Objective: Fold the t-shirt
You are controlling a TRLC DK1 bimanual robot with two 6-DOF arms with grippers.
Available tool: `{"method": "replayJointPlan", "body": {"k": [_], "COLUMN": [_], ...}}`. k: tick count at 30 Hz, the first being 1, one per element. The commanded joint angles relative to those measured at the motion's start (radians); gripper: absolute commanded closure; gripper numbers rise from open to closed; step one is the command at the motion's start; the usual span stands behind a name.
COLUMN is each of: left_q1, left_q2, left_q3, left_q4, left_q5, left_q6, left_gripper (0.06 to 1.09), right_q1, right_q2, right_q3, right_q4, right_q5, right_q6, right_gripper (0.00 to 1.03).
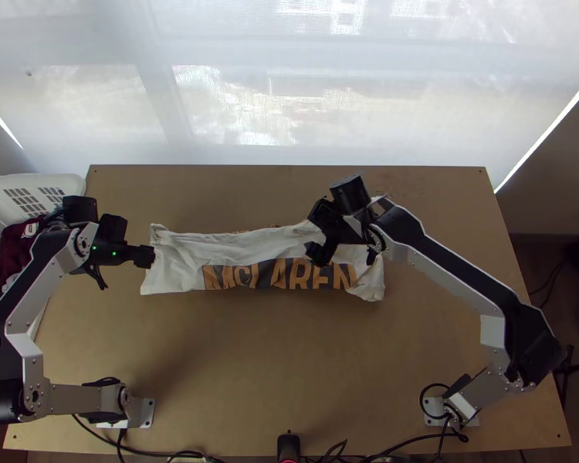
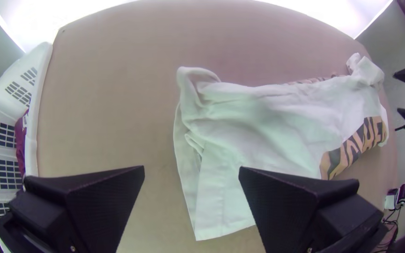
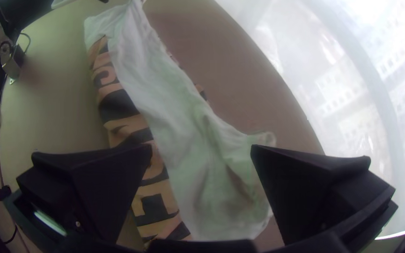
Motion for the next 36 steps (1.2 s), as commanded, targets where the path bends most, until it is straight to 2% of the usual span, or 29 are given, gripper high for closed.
{"method": "replayJointPlan", "body": {"k": [1, 18, 36], "left_q1": [-0.01, -0.036, -0.062], "left_q2": [0.045, 0.176, 0.262], "left_q3": [0.006, 0.084, 0.086], "left_q4": [-0.018, 0.03, 0.028], "left_q5": [0.002, 0.013, 0.024], "left_q6": [-0.048, -0.089, -0.088], "left_gripper": [0.11, 0.11, 0.11], "right_q1": [0.072, 0.052, 0.032], "right_q2": [0.069, 0.236, 0.31], "right_q3": [-0.011, 0.006, 0.039], "right_q4": [-0.004, 0.033, 0.039], "right_q5": [0.001, 0.004, 0.011], "right_q6": [0.01, 0.002, -0.001], "right_gripper": [0.05, 0.05, 0.05]}}
